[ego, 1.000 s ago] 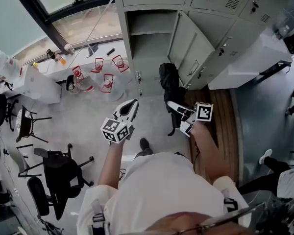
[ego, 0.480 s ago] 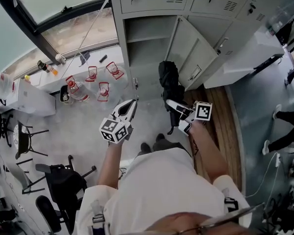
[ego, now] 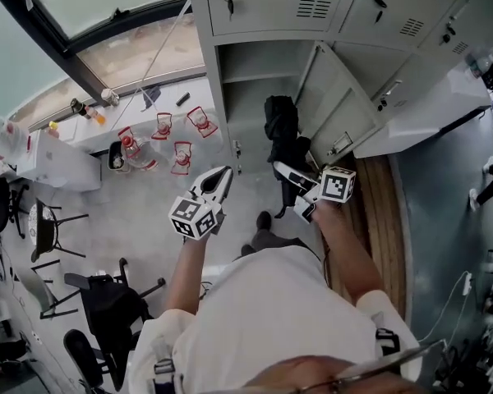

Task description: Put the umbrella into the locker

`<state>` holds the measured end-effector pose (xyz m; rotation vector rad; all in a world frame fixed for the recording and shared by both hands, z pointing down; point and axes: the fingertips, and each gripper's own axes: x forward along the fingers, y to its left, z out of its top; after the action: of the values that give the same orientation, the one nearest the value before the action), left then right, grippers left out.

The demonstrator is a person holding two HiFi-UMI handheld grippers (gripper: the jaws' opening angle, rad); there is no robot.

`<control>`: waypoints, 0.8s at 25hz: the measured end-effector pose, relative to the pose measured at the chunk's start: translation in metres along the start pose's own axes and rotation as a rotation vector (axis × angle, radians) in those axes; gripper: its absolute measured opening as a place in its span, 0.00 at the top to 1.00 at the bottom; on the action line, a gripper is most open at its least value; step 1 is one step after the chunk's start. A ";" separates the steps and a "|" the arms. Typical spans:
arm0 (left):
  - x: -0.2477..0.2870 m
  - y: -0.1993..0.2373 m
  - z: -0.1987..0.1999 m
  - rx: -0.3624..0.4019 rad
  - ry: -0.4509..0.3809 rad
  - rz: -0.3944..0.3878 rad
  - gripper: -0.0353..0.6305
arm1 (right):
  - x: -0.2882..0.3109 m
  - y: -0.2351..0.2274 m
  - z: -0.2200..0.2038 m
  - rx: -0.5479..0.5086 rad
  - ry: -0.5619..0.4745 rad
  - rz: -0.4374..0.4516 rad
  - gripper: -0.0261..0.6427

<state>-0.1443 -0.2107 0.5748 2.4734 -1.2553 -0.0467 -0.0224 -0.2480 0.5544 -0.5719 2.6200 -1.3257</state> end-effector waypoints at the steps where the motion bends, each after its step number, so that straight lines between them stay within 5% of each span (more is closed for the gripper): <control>1: 0.005 0.004 0.005 0.012 -0.001 0.005 0.94 | 0.007 -0.003 0.007 -0.039 0.005 -0.019 0.59; 12: 0.055 0.038 0.040 0.057 -0.027 0.067 0.94 | 0.066 -0.043 0.065 -0.339 0.085 -0.121 0.59; 20: 0.088 0.035 0.062 0.104 -0.049 0.033 0.94 | 0.092 -0.069 0.098 -0.443 0.082 -0.212 0.60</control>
<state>-0.1302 -0.3175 0.5402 2.5528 -1.3511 -0.0348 -0.0588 -0.3946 0.5548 -0.8924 3.0081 -0.8193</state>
